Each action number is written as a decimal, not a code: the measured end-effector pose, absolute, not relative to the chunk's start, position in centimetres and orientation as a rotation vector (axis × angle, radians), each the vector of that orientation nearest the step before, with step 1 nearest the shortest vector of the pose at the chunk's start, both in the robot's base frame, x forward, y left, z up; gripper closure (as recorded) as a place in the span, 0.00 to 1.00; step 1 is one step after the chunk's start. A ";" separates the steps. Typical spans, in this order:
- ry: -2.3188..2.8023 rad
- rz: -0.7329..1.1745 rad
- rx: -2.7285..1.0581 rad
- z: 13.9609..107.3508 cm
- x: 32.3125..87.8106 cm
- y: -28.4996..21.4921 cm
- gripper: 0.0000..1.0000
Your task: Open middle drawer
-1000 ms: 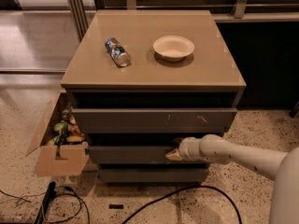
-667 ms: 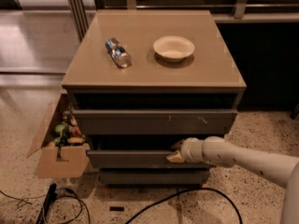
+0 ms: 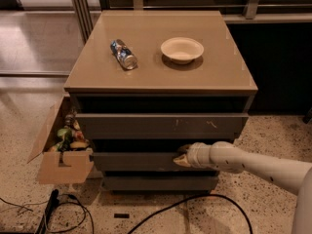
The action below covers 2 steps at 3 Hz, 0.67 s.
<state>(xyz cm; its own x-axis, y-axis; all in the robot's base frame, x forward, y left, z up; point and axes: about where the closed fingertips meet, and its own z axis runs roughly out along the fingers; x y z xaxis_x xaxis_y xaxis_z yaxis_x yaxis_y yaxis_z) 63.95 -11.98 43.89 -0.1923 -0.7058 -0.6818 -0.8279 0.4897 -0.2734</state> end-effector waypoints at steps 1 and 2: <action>1.949 0.197 -1.267 43.9 63.9 -12.0 0.55; 1.949 0.197 -1.267 43.9 63.9 -12.0 0.31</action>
Offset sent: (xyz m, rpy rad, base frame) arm 0.0000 0.0000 0.0000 0.0000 0.0000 0.0000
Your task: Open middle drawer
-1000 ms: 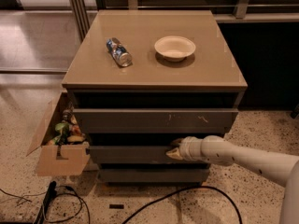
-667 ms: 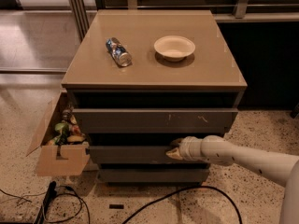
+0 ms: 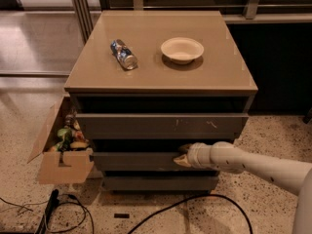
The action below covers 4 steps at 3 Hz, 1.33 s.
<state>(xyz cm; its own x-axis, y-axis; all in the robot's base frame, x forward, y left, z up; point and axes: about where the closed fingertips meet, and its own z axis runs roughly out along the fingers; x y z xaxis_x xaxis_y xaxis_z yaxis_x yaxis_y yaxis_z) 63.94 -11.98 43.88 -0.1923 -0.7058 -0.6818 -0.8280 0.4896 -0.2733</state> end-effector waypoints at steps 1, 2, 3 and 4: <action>1.949 0.197 -1.267 43.9 63.9 -12.0 0.08; 1.949 0.197 -1.267 43.9 63.9 -12.0 0.10; 1.945 0.202 -1.273 43.8 63.7 -11.9 0.33; 1.945 0.225 -1.275 43.1 60.6 -13.5 0.56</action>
Offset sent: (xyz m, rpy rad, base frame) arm 0.0000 0.0000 0.0000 0.0000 0.0000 0.0000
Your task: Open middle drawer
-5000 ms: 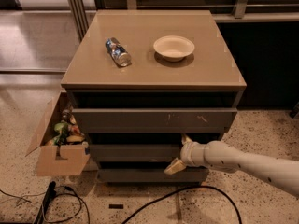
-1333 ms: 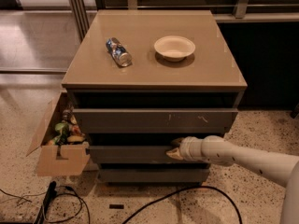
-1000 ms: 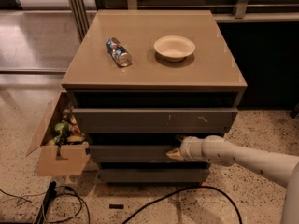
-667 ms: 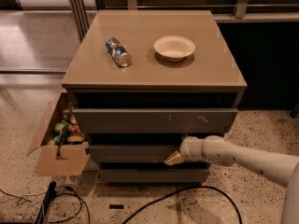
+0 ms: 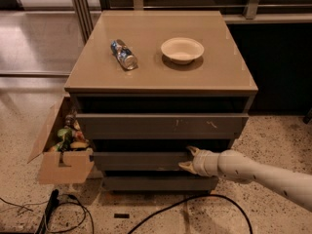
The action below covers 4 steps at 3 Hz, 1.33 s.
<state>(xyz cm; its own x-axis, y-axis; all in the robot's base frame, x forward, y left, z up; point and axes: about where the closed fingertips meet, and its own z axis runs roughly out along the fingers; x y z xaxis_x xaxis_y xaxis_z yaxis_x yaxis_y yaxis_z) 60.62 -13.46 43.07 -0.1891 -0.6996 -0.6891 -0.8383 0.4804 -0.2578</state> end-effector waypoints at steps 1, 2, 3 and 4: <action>1.945 0.231 -1.275 43.2 59.8 -13.9 0.79; 1.945 0.231 -1.275 43.7 59.8 -13.9 1.00; 1.945 0.231 -1.275 43.8 59.8 -13.9 0.86; 1.945 0.231 -1.275 43.8 59.8 -13.9 0.62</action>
Offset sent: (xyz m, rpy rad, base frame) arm -0.2458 -0.1467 -0.0001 0.0136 0.0136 -0.0363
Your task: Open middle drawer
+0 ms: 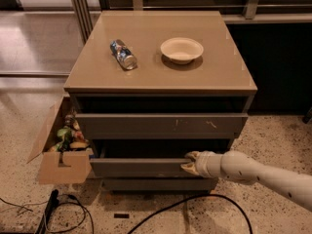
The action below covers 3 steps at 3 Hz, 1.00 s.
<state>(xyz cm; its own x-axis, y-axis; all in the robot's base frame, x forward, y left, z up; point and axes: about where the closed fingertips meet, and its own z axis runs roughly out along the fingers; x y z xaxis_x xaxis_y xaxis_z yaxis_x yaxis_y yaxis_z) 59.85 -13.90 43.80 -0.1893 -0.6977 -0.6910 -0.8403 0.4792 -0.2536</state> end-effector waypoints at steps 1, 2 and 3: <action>1.945 0.231 -1.275 43.8 59.8 -13.9 0.39; 1.945 0.232 -1.276 43.8 59.8 -13.9 0.49; 1.945 0.232 -1.276 43.8 59.8 -13.9 0.73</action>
Offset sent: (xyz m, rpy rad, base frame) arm 0.0000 0.0000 0.0000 0.0000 0.0000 0.0000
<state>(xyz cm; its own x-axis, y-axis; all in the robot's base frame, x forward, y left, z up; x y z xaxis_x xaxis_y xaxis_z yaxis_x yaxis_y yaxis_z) 59.83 -13.88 43.77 -0.1892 -0.6977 -0.6909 -0.8407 0.4787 -0.2532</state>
